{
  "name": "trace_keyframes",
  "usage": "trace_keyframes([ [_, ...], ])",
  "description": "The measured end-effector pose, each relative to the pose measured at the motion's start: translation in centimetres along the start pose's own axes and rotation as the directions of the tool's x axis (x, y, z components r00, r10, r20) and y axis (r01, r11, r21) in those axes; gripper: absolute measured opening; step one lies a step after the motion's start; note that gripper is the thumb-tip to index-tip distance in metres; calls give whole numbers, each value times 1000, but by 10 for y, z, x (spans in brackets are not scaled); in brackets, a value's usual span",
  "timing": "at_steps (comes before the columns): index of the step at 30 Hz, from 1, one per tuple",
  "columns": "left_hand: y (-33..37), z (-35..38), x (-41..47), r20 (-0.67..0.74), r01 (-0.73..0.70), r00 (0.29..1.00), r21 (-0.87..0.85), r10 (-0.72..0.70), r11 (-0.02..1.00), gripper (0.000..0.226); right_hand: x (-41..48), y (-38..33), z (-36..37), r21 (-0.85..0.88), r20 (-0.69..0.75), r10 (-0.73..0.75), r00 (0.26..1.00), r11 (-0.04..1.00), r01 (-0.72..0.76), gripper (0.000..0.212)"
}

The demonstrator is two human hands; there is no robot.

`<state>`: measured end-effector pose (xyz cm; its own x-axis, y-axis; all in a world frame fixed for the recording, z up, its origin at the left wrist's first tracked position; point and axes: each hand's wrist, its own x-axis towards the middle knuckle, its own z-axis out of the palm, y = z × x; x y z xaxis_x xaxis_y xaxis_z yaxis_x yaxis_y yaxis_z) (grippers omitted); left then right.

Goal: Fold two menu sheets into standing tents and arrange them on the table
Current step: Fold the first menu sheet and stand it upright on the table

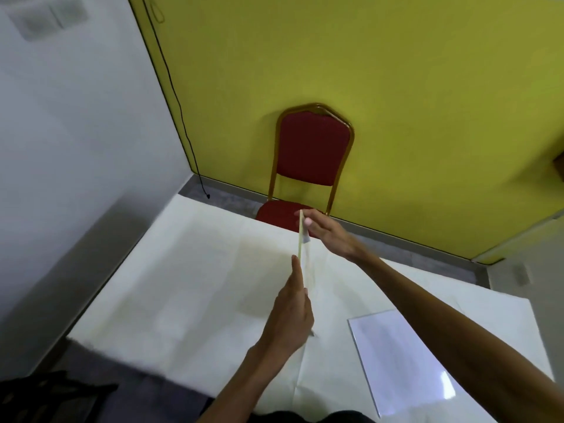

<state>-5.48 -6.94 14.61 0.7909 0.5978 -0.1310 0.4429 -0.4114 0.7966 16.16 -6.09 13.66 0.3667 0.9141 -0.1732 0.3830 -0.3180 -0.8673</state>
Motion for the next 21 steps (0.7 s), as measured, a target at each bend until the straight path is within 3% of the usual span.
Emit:
trace_keyframes([
  [4,-2,-7,8,-23,-17,1000,28,18,999,71,-1,0,0,66,-97,-49,994,996,56,30],
  [8,-6,-42,25,-39,-117,992,92,121,989,64,-7,5,-4,202,-241,6,971,978,45,18],
  [12,-21,-81,66,7,-227,973,188,230,956,57,-18,13,-6,267,-391,96,916,963,13,26],
  [16,-31,-105,109,51,-252,967,318,249,914,51,-30,18,1,311,-470,127,873,950,30,33],
  [21,-34,-110,136,105,-348,937,347,332,871,46,-42,22,15,343,-551,168,817,939,38,34],
])
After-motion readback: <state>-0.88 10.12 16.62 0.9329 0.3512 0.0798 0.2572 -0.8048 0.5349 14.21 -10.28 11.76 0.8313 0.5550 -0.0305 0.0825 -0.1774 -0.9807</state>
